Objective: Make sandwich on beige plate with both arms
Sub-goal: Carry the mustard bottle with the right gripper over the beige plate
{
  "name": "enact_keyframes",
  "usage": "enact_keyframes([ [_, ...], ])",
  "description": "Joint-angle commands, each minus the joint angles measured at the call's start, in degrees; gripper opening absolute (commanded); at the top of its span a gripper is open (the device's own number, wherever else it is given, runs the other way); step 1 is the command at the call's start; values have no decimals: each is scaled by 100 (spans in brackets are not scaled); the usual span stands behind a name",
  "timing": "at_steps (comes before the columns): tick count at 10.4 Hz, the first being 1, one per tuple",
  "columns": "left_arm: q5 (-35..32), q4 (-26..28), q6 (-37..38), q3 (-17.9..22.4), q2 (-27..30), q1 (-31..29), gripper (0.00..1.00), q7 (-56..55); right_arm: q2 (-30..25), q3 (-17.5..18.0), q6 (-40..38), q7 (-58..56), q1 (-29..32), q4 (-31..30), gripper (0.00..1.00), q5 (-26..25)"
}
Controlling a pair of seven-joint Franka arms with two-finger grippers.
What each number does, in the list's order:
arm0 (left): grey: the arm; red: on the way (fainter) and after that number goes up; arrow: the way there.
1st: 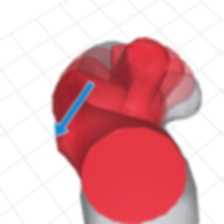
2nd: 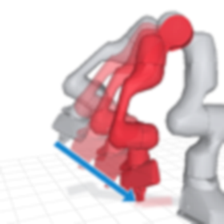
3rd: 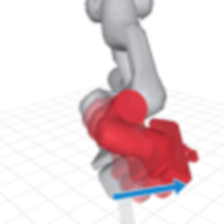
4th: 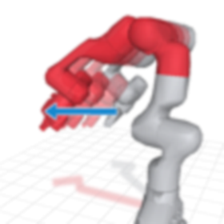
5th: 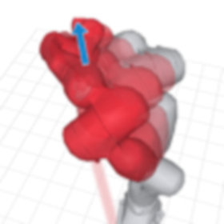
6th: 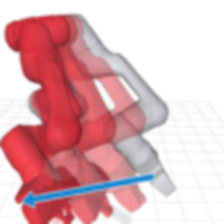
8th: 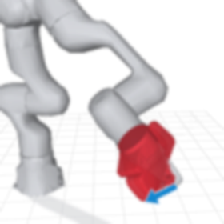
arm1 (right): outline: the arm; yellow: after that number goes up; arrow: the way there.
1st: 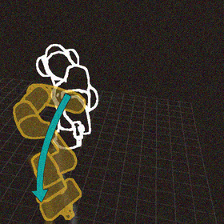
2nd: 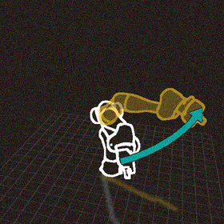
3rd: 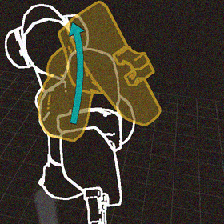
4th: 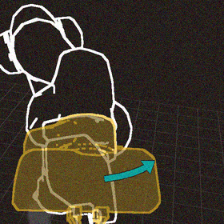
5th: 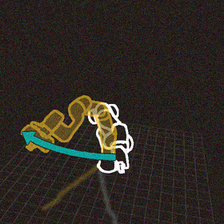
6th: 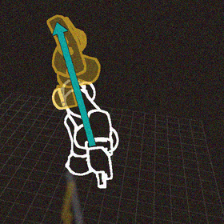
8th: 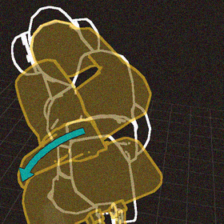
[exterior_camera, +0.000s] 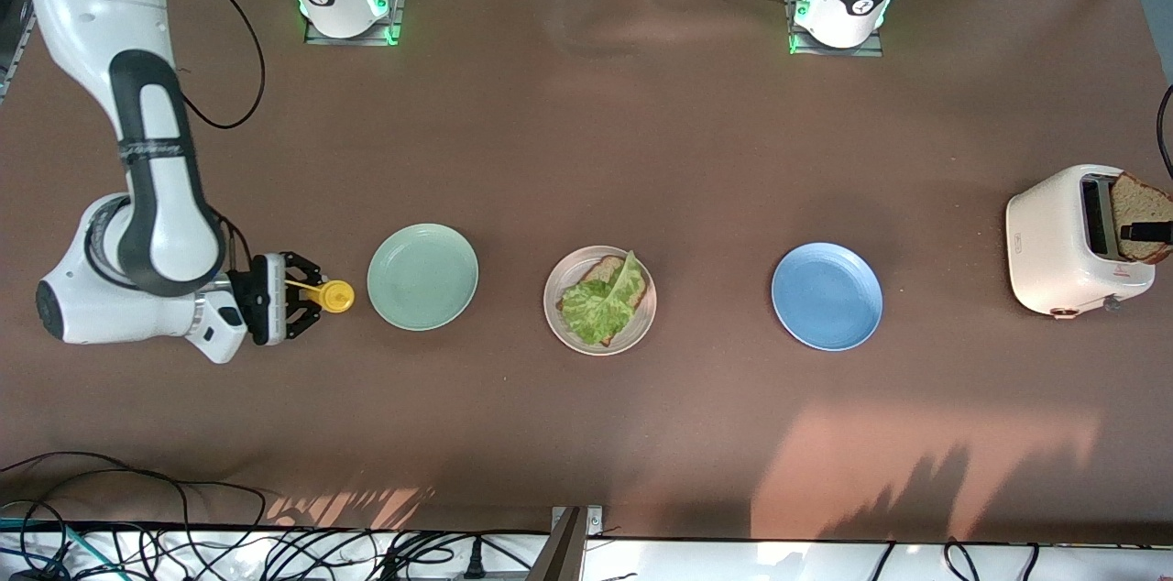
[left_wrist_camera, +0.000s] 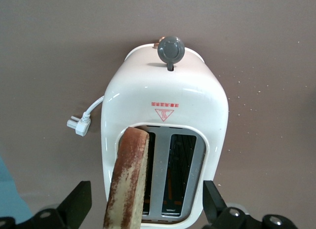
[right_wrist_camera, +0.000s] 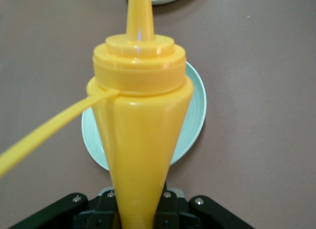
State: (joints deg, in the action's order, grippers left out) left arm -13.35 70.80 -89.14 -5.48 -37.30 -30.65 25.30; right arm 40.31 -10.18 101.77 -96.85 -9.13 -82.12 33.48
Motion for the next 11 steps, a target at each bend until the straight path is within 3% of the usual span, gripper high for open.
enact_keyframes([
  [1, -151, -5, -25, -41, 21, -3, 99, 115, -243, -684, 141, 980, -963, -252, 0, -271],
  [3, -151, -5, -25, -41, 12, -3, 99, 115, -208, -1413, 97, 1745, -1982, -77, 0, -430],
  [7, -116, -5, -25, -41, 21, -3, 99, 115, -129, -1872, 71, 3293, -3293, 292, 0, -1623],
  [8, -107, -5, -16, -49, 30, 6, 99, 115, -33, -2048, 71, 3435, -3592, 389, 0, -1704],
  [11, -98, 4, 2, -49, 38, 6, 99, 115, 651, -3031, 53, 3778, -4656, 731, 0, -1696],
])
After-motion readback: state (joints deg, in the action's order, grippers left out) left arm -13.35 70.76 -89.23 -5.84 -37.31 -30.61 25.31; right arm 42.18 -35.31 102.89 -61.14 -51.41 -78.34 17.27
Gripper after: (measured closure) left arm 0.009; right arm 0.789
